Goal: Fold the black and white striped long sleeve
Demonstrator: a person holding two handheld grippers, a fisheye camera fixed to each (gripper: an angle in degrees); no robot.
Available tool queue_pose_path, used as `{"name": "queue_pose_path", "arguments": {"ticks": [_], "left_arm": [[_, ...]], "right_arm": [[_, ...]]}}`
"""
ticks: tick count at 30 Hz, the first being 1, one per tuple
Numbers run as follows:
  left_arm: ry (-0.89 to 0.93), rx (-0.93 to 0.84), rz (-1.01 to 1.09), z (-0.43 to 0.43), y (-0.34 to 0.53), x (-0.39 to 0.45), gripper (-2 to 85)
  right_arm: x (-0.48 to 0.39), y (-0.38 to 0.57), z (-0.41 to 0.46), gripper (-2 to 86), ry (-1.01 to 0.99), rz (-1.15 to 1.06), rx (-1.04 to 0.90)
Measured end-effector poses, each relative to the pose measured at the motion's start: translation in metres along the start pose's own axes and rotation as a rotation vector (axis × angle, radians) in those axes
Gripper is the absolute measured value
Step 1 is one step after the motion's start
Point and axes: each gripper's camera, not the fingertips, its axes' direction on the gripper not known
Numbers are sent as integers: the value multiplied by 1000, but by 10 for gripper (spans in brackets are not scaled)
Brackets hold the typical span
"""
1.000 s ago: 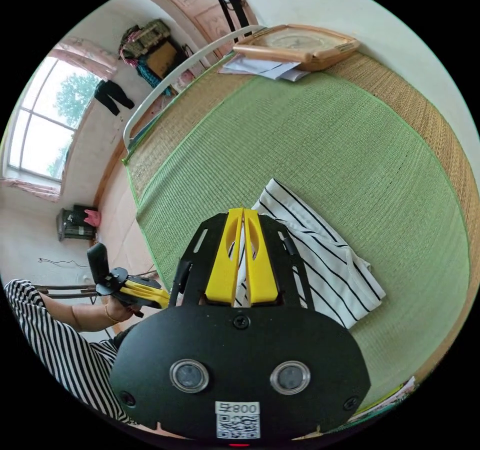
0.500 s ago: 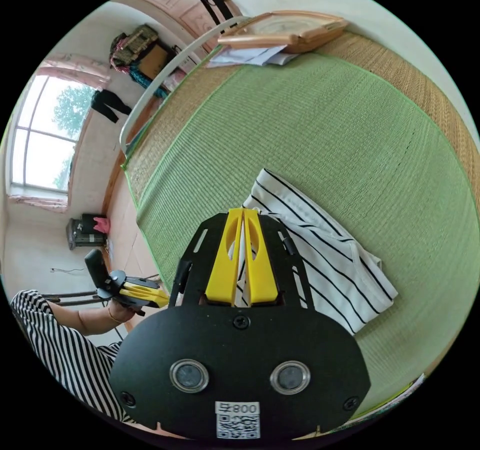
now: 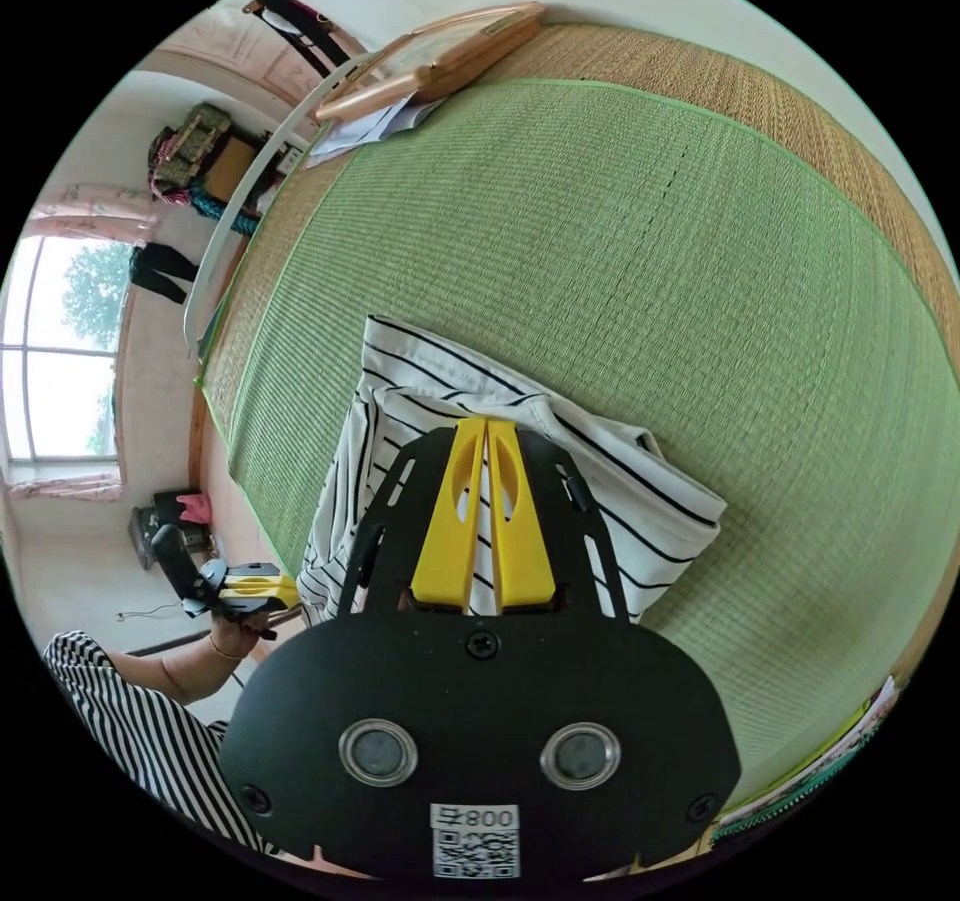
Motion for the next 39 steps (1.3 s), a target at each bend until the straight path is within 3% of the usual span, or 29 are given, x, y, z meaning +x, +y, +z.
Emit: {"name": "queue_pose_path", "arguments": {"ticks": [7, 13, 15, 17, 23, 28, 39], "left_arm": [[-41, 47, 32, -26, 0, 15, 2], [-56, 7, 29, -31, 1, 17, 2], [-74, -15, 30, -29, 1, 16, 2], [-57, -2, 18, -37, 2, 17, 3], [-39, 54, 53, -61, -6, 32, 14], [-145, -20, 44, -51, -18, 34, 9], [-165, 22, -4, -91, -7, 34, 2]], "right_arm": [[-23, 30, -10, 1, -82, -80, 84], [-64, 77, 39, 1, -125, -187, -43], [-61, 79, 65, 1, -103, -170, -91], [-52, 77, 69, 1, -208, -103, -60], [-70, 88, 65, 1, -179, -184, -36], [-59, 108, 57, 1, -201, -145, 33], [-28, 131, 106, 1, -162, -27, 4]]}}
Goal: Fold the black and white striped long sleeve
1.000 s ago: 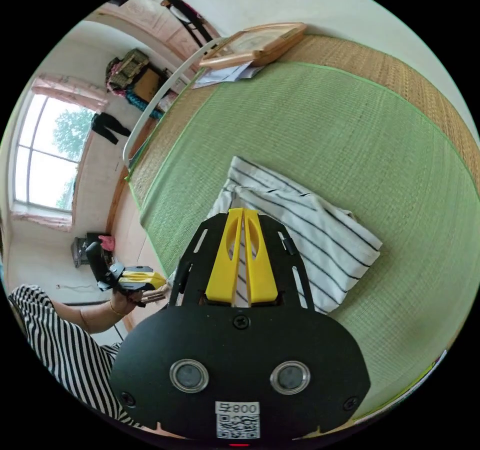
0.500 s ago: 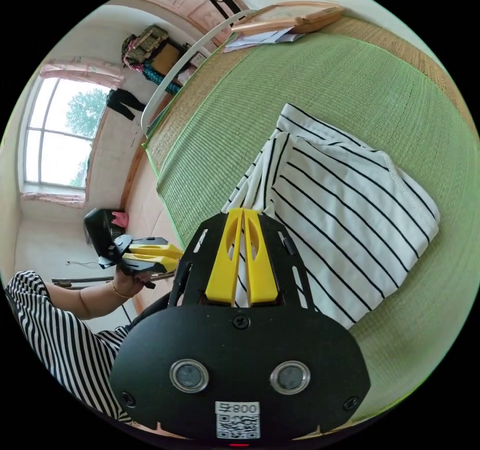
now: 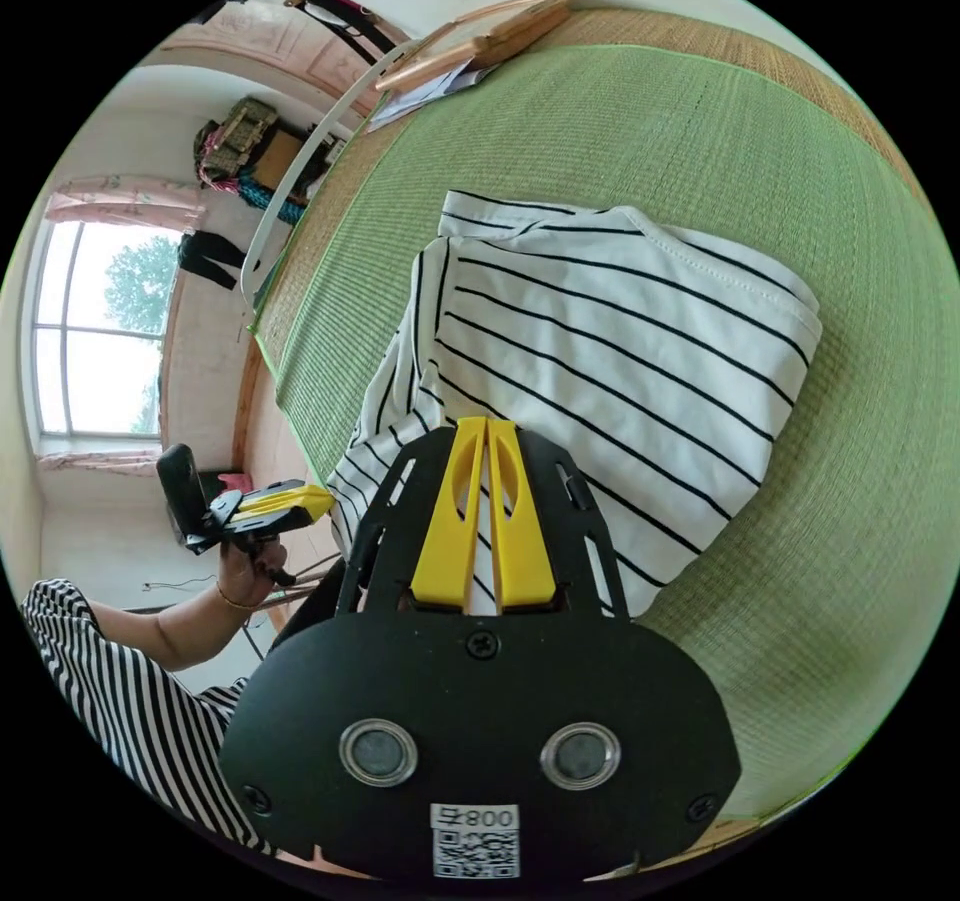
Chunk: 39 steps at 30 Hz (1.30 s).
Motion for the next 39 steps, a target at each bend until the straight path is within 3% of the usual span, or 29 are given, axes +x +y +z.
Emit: {"name": "queue_pose_path", "arguments": {"ticks": [14, 18, 22, 30, 39], "left_arm": [[-15, -6, 16, -50, -10, 7, 3], [-15, -24, 4, -56, -14, 6, 3], [9, -19, -32, -68, -16, 2, 2], [75, 22, -65, -111, -15, 1, 5], [97, 8, -18, -124, -28, 36, 27]], "right_arm": [[-19, -27, 10, 0, 57, -59, 116], [-14, -58, 38, 0, 137, -57, 57], [-3, -65, 52, 0, 85, -52, 34], [7, 5, 26, 0, -23, -39, 141], [-9, 140, 62, 1, -182, -29, 5]]}}
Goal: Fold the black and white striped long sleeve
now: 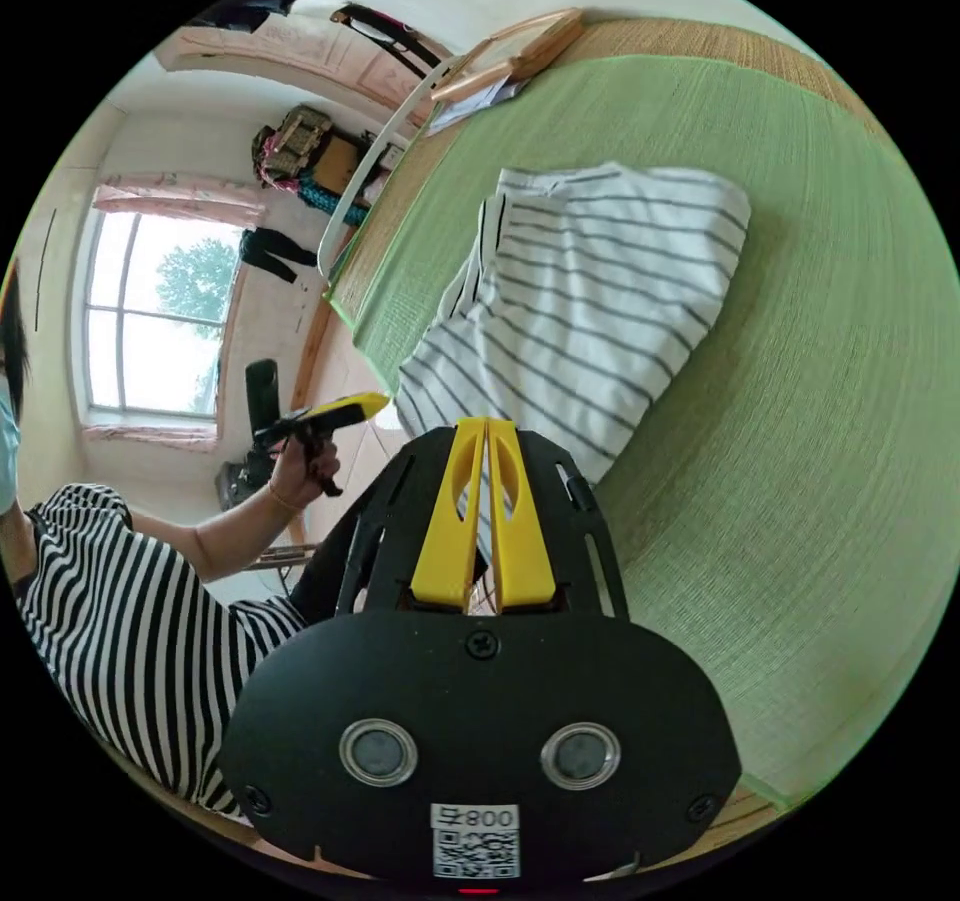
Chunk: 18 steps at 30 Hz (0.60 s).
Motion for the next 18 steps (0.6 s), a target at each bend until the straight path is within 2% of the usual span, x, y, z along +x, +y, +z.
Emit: {"name": "queue_pose_path", "arguments": {"ticks": [6, 10, 18], "left_arm": [[-28, 18, -6, -15, -9, 26, 41], [-90, -59, -13, -9, -25, 41, 27], [-70, -33, 38, -30, -34, 118, 28]], "right_arm": [[11, 29, 43, 1, -5, 51, -35], [18, 31, 59, 1, -16, 60, -43], [40, 73, 41, 2, -65, 130, 87]]}}
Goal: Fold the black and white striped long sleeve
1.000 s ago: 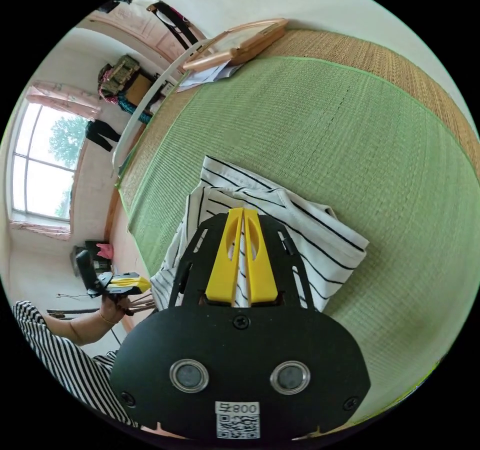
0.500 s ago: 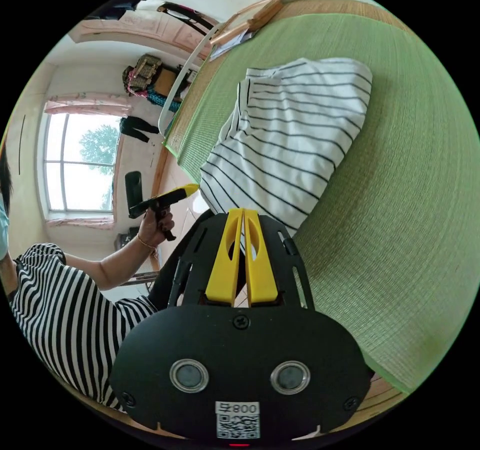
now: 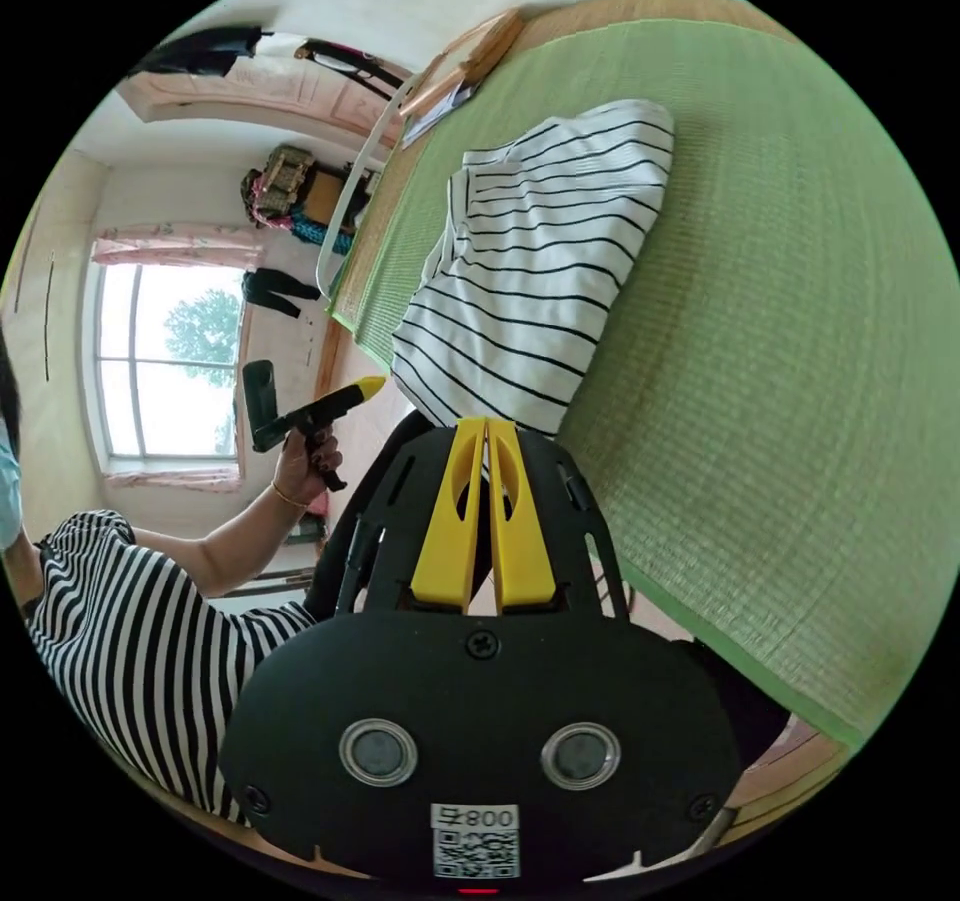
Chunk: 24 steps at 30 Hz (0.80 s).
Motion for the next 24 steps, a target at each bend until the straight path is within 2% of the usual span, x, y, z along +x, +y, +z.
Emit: {"name": "queue_pose_path", "arguments": {"ticks": [6, 11, 19, 24], "left_arm": [[61, -159, 269, 39, -27, 119, 50], [-65, -273, 534, 80, -55, 222, 78], [-223, -385, 695, 123, -63, 310, 91], [-303, -432, 723, 143, -60, 343, 94]], "right_arm": [[44, 30, 15, 17, -132, 142, 28], [69, 41, 36, 42, -243, 205, 47], [92, 51, 57, 55, -358, 254, 68], [99, 50, 75, 53, -430, 259, 57]]}}
